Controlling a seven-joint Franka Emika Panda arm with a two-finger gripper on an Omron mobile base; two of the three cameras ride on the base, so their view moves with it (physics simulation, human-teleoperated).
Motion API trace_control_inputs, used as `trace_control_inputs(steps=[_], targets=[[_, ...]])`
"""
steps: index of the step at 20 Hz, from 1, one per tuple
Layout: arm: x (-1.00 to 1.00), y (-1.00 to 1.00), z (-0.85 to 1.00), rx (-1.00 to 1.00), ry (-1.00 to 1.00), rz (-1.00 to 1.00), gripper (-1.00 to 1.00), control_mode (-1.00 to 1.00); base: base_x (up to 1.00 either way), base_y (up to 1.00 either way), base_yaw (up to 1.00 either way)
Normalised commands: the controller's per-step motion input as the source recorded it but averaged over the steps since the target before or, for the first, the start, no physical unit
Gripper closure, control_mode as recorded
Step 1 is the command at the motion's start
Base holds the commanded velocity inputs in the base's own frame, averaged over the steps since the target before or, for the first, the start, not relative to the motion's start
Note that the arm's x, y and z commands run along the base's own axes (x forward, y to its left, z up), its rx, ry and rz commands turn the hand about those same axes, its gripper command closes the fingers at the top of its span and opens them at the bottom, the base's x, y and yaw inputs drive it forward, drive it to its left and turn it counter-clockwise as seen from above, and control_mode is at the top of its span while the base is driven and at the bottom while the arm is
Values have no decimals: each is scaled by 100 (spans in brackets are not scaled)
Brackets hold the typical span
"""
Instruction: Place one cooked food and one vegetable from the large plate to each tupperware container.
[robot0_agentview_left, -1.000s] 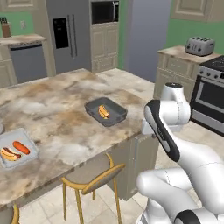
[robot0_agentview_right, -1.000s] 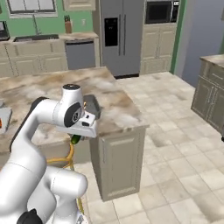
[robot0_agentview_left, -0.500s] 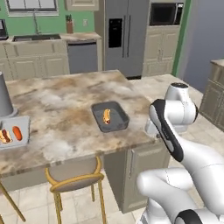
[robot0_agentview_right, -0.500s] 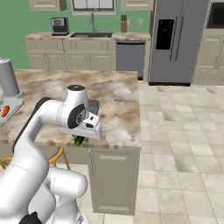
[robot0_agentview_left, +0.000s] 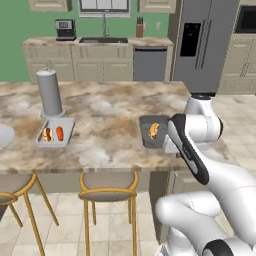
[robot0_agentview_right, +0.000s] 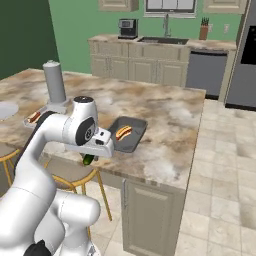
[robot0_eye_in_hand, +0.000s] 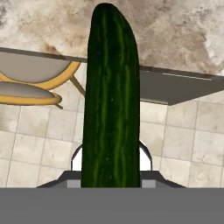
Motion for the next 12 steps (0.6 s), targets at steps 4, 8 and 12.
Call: trace_control_inputs(steps=[4,8,12], targets=[[0,0,0,0,0,0,100,100,21,-40,-1],[0,0,0,0,0,0,100,100,31,-16,-25],[0,0,0,0,0,0,100,100,56,0,-22]])
